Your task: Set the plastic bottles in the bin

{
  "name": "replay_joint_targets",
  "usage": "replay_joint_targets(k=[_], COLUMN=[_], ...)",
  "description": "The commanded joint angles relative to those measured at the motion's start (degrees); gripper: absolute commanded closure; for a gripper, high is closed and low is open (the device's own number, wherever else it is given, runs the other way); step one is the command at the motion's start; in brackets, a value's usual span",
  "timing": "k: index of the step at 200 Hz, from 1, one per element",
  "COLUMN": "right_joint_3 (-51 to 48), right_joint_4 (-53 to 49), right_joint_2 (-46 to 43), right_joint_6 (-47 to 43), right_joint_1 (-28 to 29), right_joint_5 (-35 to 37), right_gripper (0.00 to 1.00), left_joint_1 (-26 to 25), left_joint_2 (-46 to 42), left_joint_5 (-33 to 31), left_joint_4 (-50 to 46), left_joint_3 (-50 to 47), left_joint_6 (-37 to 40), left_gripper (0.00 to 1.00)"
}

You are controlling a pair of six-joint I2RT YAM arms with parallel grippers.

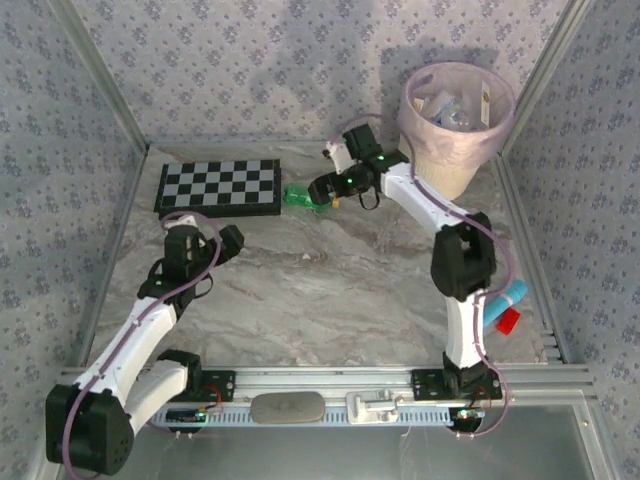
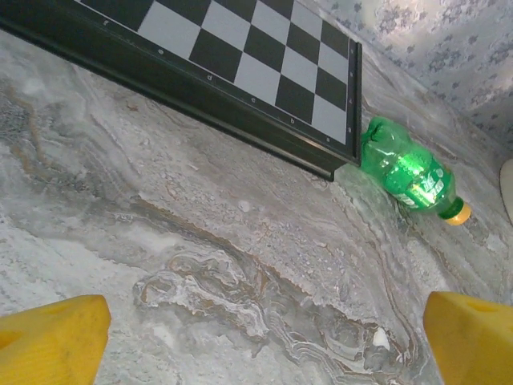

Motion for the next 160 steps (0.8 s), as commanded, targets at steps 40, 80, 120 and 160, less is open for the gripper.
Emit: replay_joint_targets(k=[40,80,120,160], right_joint_3=[19.46,23.05,25.71,26.13], right_joint_4=[-12.93,-12.34,-12.55,-10.21], right_joint_2=[15.23,20.7,24.1,25.07], right_joint_6=[-6.29,-8.39,-9.5,-9.84], right_joint_1=[2.99,4.2,4.84,5.38], right_joint_5=[8.38,10.95,11.34,11.88], right_gripper=[0.0,0.0,0.0,0.02], left_joint_1=[2.37,2.57,2.71,2.71], left_joint_2=[-3.0,-3.0,-3.09,-3.09], left_joint_5=[3.12,4.28,4.69,5.04], left_joint_4=[-1.76,-1.24,-1.05,-0.36], left_joint_3=[-2.51,-2.97,-2.88,-3.04], left_joint_6=[-1.35,-1.99,-2.5,-3.22], left_gripper=[0.0,0.0,0.0,0.0])
